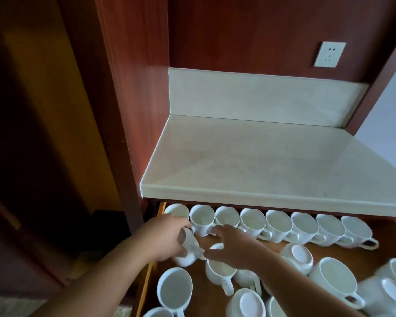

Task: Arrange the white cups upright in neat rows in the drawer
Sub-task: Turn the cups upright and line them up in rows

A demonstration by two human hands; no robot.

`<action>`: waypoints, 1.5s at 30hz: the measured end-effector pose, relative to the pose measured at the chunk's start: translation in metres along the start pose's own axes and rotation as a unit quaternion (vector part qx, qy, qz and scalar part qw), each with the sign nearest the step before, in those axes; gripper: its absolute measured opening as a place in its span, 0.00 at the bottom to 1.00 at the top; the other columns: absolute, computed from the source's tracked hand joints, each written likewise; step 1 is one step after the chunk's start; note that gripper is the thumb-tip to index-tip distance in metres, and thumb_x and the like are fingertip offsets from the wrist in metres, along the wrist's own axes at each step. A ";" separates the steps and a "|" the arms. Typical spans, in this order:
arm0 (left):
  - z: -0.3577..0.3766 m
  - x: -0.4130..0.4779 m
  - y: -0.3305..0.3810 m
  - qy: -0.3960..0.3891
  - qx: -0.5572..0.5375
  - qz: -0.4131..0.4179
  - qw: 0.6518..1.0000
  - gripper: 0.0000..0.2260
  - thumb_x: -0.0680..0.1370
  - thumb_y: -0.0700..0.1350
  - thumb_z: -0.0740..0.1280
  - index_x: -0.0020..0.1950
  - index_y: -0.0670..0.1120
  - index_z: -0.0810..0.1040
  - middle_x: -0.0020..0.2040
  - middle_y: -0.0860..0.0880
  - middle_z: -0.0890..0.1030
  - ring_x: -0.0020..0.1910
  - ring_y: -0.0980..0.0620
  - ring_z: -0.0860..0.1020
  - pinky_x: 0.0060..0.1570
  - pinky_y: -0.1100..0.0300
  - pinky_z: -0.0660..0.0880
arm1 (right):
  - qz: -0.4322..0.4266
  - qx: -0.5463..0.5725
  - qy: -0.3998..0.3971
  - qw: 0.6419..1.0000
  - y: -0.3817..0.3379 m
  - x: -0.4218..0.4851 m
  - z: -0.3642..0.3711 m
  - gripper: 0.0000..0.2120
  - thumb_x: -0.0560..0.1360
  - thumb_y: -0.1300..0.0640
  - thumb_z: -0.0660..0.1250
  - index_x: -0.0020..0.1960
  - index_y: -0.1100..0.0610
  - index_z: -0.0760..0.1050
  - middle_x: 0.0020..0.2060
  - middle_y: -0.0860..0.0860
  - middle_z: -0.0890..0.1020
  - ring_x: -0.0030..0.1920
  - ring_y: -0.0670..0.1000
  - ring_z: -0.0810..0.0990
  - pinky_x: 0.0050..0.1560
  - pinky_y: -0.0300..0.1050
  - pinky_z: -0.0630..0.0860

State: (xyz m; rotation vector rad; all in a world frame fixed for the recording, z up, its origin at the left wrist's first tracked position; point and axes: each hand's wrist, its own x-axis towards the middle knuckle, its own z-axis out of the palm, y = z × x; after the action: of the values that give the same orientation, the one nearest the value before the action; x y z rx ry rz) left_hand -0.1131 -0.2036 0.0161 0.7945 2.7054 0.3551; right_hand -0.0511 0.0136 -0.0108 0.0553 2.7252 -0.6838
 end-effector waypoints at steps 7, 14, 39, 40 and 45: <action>-0.032 -0.034 -0.001 0.043 -0.482 -0.092 0.870 0.16 0.71 0.54 0.79 0.57 0.57 0.85 0.55 0.54 0.85 0.54 0.54 0.83 0.51 0.54 0.81 | -0.087 0.369 -0.021 0.925 -0.017 -0.005 -0.044 0.29 0.68 0.54 0.82 0.67 0.48 0.77 0.59 0.53 0.83 0.60 0.54 0.83 0.62 0.58 0.80; -0.026 -0.026 0.014 0.082 -0.638 -0.090 0.760 0.28 0.68 0.66 0.77 0.63 0.56 0.79 0.62 0.49 0.83 0.56 0.49 0.84 0.55 0.45 0.82 | -0.052 0.464 -0.044 0.883 -0.052 -0.008 -0.057 0.23 0.71 0.50 0.76 0.61 0.60 0.80 0.54 0.65 0.84 0.53 0.66 0.84 0.53 0.66 0.80; -0.008 -0.015 -0.029 0.070 -0.229 0.047 0.970 0.30 0.62 0.60 0.80 0.57 0.68 0.67 0.54 0.63 0.75 0.51 0.64 0.77 0.45 0.66 0.74 | -0.006 0.044 0.098 0.994 -0.023 -0.016 -0.028 0.11 0.76 0.58 0.63 0.54 0.58 0.81 0.49 0.51 0.84 0.51 0.53 0.83 0.49 0.44 0.80; -0.006 -0.013 -0.028 0.061 -0.218 0.051 0.973 0.30 0.63 0.61 0.80 0.58 0.67 0.67 0.54 0.63 0.75 0.51 0.64 0.77 0.45 0.66 0.75 | -0.005 -0.033 0.049 0.998 -0.023 -0.023 -0.024 0.17 0.76 0.52 0.65 0.63 0.54 0.79 0.58 0.51 0.81 0.60 0.54 0.80 0.58 0.47 0.77; 0.004 -0.002 -0.024 0.010 -0.106 0.036 0.994 0.30 0.61 0.70 0.77 0.54 0.63 0.67 0.49 0.59 0.78 0.44 0.58 0.80 0.42 0.49 0.82 | -0.026 -0.209 -0.034 0.977 -0.008 -0.027 0.010 0.44 0.66 0.29 0.70 0.74 0.51 0.64 0.69 0.50 0.70 0.71 0.55 0.68 0.73 0.55 0.64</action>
State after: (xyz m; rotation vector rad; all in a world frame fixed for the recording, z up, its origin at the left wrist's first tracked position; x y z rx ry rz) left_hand -0.1219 -0.2234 0.0049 0.8316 2.6043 0.6578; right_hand -0.0230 0.0031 -0.0067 -0.1357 2.7499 -0.1113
